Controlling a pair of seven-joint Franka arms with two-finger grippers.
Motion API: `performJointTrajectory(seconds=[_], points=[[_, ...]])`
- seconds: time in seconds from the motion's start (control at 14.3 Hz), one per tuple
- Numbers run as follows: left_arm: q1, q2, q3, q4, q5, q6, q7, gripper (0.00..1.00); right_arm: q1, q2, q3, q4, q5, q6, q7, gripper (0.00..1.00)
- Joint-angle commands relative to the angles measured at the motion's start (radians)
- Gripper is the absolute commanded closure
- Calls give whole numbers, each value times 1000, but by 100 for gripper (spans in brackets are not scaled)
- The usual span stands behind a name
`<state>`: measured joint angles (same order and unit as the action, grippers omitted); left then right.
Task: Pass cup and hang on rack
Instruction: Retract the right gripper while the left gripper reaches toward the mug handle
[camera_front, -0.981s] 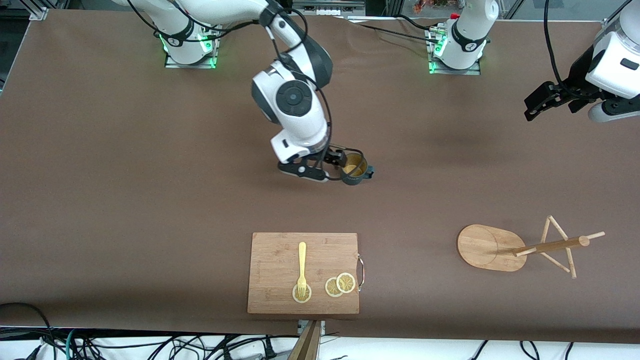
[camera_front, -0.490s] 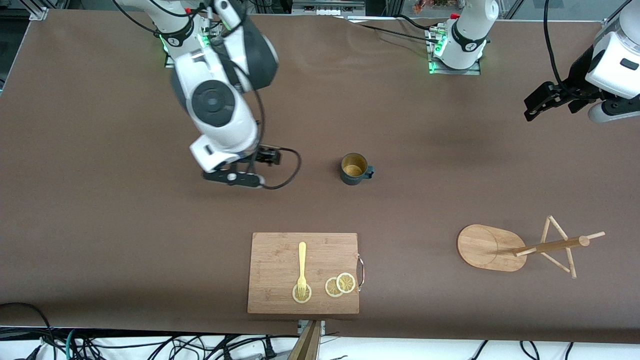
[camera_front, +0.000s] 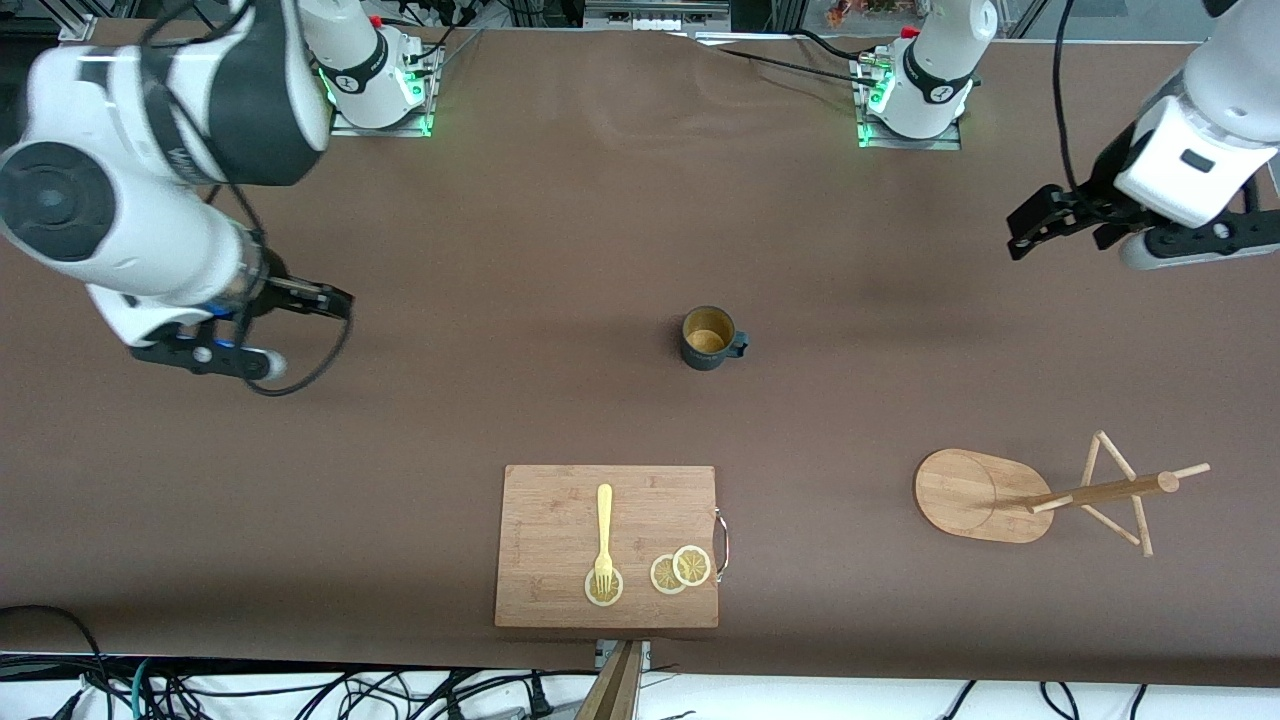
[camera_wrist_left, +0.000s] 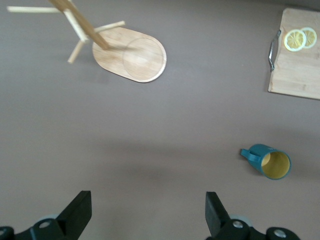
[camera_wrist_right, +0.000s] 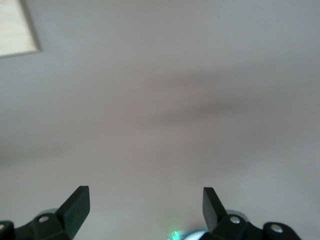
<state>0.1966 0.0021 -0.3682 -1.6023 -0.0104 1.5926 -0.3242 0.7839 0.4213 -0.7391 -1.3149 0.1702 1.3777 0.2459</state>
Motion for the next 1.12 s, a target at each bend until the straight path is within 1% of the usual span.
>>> performJointTrajectory(seconds=[0.0,0.14,0.28,0.35,0.42,0.49,0.56,0.63,0.7,0.77,0.84,0.91,0.98,1.05], points=[[-34,16,-5,8,-14,1,13,0,15,-19,-84,-17,8,-38,-68,0],[-42,19,-6,-1,-14,-5,19,0,15,-21,-106,-17,9,-2,-123,0],[-43,-2,2,-56,-14,1,25,0,20,-35,-108,-17,8,29,-132,0],[-43,-28,11,-108,-14,7,25,0,17,-61,-102,-24,12,58,-134,0],[-43,-54,35,-172,-16,15,24,0,14,-68,-103,-38,9,78,-145,0],[-51,-83,67,-244,-17,59,23,0,-12,-72,-105,-50,12,80,-187,0],[-84,-99,116,-299,-19,126,37,0,-43,-75,-92,-55,12,95,-254,0],[-135,-99,187,-323,-19,151,74,0,-63,-93,-86,-61,11,89,-292,0],[-161,-96,234,-338,-20,176,98,0,-84,-104,-65,-84,2,103,-299,0],[-164,-96,250,-373,-20,234,135,0,-127,-133,-13,-108,-6,115,-300,0],[-164,-96,259,-427,-22,310,180,0,-188,-160,60,-131,-23,136,-300,0],[-166,-97,274,-477,-31,386,195,0,-274,-191,163,-150,-66,156,-300,0],[-166,-96,276,-511,-34,439,198,0,-378,-226,297,-179,-121,179,-298,0],[-171,-90,278,-533,-34,481,198,0,-497,-264,431,-229,-152,211,-298,0]])
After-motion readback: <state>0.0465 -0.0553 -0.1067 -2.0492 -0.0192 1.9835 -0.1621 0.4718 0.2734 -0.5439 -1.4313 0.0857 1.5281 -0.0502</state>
